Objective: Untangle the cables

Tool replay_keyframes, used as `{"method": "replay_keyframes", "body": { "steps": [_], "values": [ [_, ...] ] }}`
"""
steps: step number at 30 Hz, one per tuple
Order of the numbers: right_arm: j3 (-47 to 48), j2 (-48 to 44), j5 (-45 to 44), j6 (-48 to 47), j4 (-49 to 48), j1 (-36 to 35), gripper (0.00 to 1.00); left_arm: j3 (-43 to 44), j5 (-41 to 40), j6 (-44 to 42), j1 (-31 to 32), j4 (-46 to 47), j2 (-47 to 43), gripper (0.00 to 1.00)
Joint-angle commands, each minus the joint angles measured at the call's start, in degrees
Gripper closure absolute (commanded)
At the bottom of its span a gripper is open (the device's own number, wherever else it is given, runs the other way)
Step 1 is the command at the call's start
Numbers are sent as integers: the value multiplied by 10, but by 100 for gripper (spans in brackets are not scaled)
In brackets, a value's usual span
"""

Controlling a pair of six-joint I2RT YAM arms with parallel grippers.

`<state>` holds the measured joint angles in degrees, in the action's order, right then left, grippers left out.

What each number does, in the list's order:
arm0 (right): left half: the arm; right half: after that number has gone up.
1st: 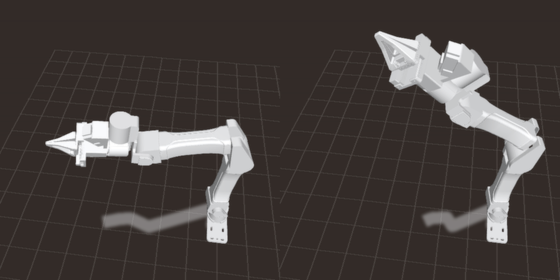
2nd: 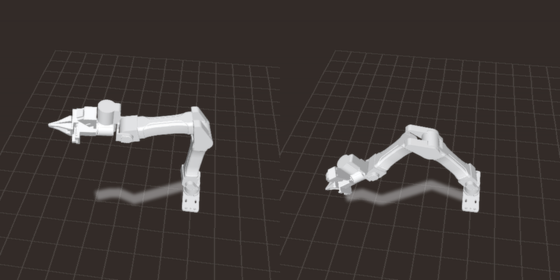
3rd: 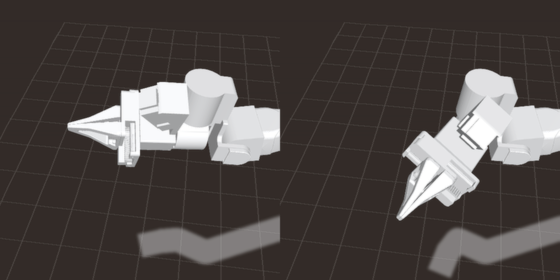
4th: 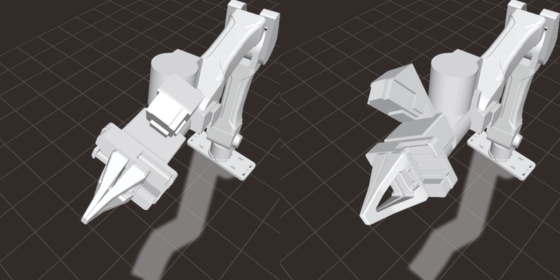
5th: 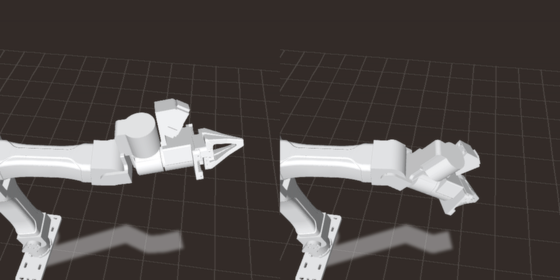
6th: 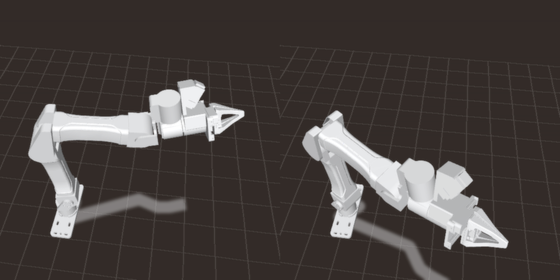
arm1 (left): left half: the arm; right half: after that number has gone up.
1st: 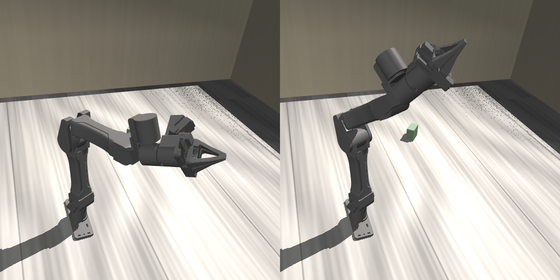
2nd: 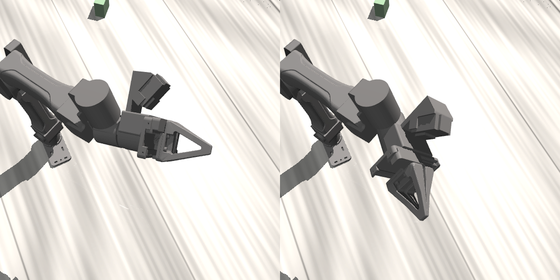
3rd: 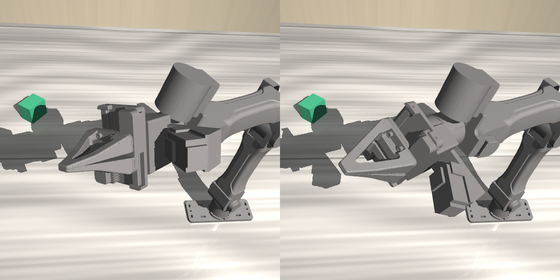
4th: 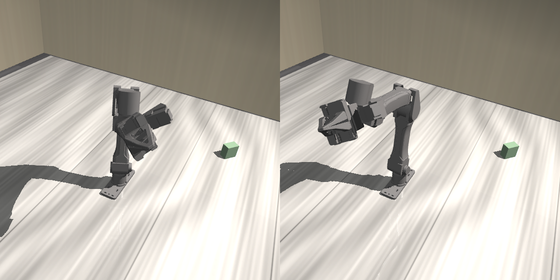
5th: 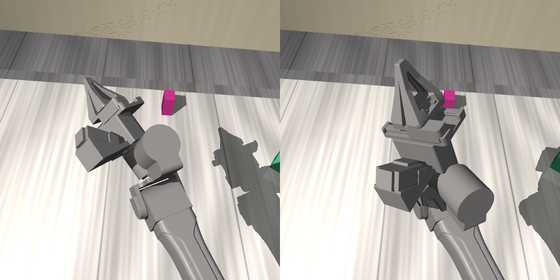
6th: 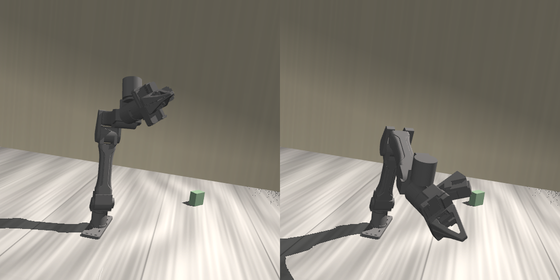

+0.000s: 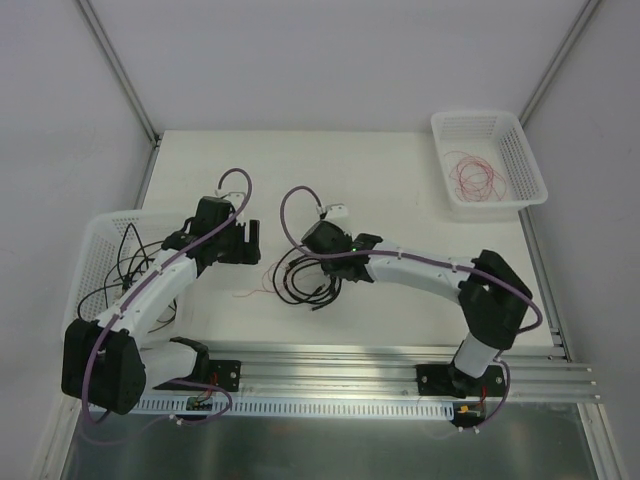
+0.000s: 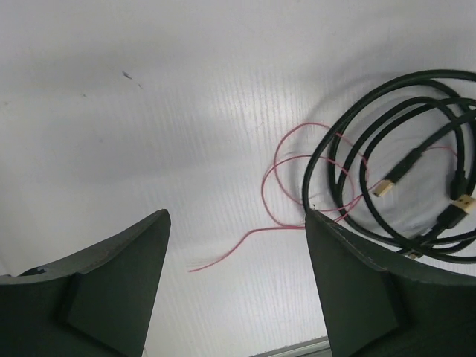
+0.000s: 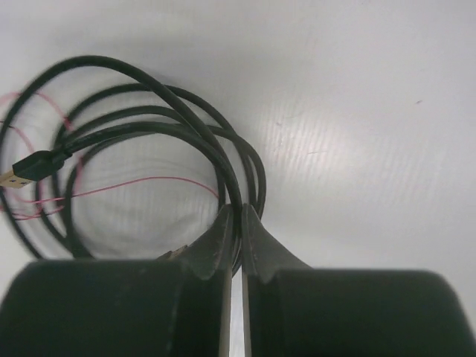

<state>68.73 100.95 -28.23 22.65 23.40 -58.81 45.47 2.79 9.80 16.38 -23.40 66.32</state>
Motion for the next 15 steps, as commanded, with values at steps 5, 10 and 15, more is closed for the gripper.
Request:
{"method": "replay_keyframes", "body": {
  "steps": [5, 10, 15],
  "values": [
    [16, -208, -47, -60, 54, 22, 99, 12, 36, 2, -5, -7, 11, 26],
    [-23, -314, -53, -67, 39, 30, 99, 14, 68, 1, -5, -7, 18, 26],
    [-16, -344, -88, -68, 80, 37, 99, 15, 97, -3, -5, -3, 21, 26]
  ]
}}
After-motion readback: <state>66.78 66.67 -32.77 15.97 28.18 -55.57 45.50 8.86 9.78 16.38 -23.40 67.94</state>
